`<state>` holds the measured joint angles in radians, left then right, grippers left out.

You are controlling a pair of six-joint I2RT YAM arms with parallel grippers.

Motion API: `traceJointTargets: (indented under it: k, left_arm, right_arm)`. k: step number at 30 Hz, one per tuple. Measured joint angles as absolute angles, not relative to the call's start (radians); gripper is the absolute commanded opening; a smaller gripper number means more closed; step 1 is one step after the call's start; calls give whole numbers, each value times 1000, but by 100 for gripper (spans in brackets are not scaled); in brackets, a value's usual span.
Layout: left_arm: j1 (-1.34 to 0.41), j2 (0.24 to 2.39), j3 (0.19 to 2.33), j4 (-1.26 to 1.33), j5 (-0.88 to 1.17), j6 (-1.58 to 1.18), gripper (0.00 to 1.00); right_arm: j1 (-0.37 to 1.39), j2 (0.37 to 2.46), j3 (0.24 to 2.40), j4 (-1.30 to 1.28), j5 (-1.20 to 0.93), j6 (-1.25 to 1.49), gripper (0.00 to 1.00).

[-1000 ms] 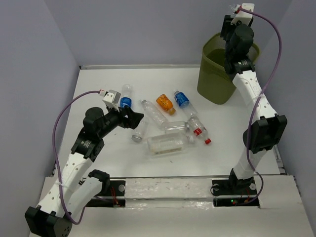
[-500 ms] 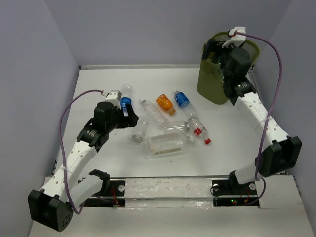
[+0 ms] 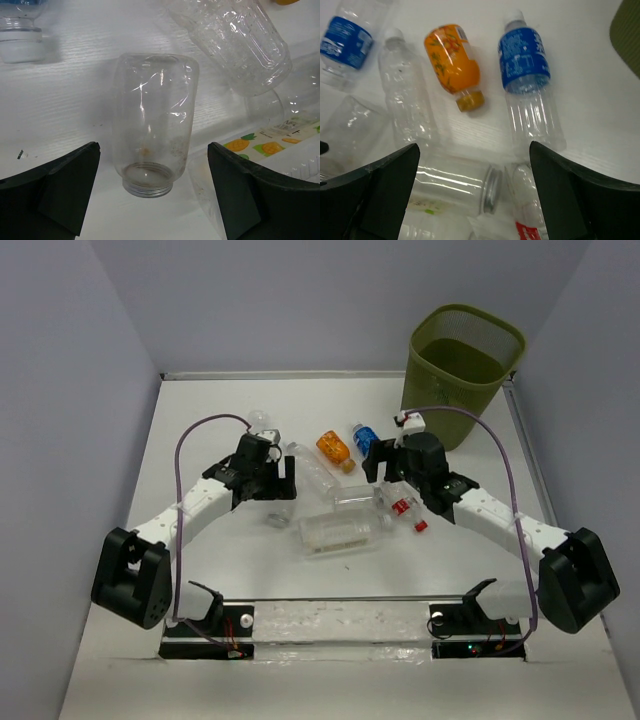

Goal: Put the plastic bottles in the bin

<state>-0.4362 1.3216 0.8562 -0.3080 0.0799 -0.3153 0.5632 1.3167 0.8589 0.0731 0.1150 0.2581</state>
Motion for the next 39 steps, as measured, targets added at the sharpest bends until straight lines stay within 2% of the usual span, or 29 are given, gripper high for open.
traceJointTargets:
  k: [8,10,14,18,26,34,35,39]
  left_arm:
    - [-453,1438,885,-302,18,-321,97]
    - [-453,1478,885,-305,-7,-322,88]
    - [-453,1522,888,-309,-23,-324,78]
    - [-453,1529,904,-311,-36,-321,61]
    - [-453,1504,904,-327,-31,-319,56]
    - [-462,1290,1032,-381,37,-324,56]
    - [-466,1270,1069,-384,49,-326,56]
    - [-490,1233,1179,-376,76,-327,56]
  right_arm:
    - [563,1261,749,-54,226,284,84]
    - [561,1260,738,-71,247,287,84]
    - [545,1265,736,-99,255,293,84]
    - [516,1289,743,-131,254,311,84]
    - [484,1353,781,-243,225,329,85]
    - [483,1434,834,-292,198,335,85]
    - [482,1447,843,-296,199,336,84]
    - [478,1536,896,-306,205,338,69]
